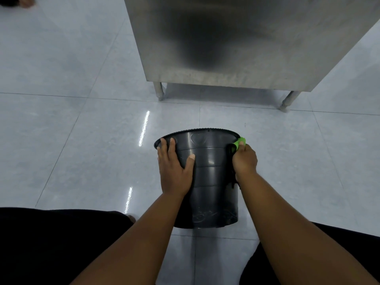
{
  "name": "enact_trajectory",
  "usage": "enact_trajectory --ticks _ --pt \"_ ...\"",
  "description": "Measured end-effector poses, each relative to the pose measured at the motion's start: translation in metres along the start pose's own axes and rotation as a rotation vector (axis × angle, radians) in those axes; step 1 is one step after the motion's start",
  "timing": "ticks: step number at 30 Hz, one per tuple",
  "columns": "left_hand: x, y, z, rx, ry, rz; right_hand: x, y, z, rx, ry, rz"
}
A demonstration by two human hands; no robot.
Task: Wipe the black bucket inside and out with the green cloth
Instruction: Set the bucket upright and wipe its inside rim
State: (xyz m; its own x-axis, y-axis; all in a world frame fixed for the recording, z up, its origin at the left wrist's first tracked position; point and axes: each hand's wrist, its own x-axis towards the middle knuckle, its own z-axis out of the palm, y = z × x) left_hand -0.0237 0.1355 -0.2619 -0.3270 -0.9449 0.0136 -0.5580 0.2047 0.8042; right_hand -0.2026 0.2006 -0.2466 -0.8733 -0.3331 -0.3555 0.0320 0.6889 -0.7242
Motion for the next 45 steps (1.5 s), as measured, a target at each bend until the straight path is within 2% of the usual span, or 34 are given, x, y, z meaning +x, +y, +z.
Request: enact_trajectory --ticks 2,4,7,11,14,18,23,28,32,38,40,45 --pt "0.006 0.001 -0.007 -0.084 0.056 -0.041 0.016 -0.005 0.001 0.023 0.006 0.083" --pt "0.017 0.006 -0.012 -0.116 0.159 -0.076 0.032 -0.007 0.004 0.152 0.027 0.177" --pt "0.037 0.012 -0.012 -0.160 0.249 -0.278 0.051 -0.006 0.008 0.359 0.062 0.232" --pt "0.057 0.009 -0.013 -0.358 0.146 -0.707 0.046 -0.031 0.008 0.396 0.001 0.115" --pt "0.067 0.012 -0.017 -0.427 0.044 -0.813 0.051 -0.044 0.016 0.260 -0.122 0.052" --pt "0.071 0.020 -0.024 -0.478 -0.001 -0.790 0.062 -0.048 0.020 0.265 -0.200 0.130" --pt "0.075 0.022 -0.039 -0.731 -0.117 -0.731 0.033 -0.057 -0.017 0.386 -0.107 0.059" --pt "0.064 0.047 -0.063 -0.778 -0.162 -0.606 0.002 -0.053 -0.064 0.173 -0.065 -0.060" --pt "0.052 0.057 -0.080 -0.611 -0.249 -0.556 -0.033 -0.049 -0.094 -0.063 -0.044 -0.252" --pt "0.005 0.053 -0.090 -0.131 -0.363 -0.250 -0.068 -0.024 -0.102 -0.108 0.014 -0.441" --pt "-0.011 0.050 -0.089 -0.109 -0.375 -0.128 -0.071 -0.017 -0.099 -0.182 0.008 -0.505" --pt "-0.010 0.027 -0.079 -0.002 -0.394 -0.042 -0.067 0.015 -0.085 -0.786 -0.060 -0.628"
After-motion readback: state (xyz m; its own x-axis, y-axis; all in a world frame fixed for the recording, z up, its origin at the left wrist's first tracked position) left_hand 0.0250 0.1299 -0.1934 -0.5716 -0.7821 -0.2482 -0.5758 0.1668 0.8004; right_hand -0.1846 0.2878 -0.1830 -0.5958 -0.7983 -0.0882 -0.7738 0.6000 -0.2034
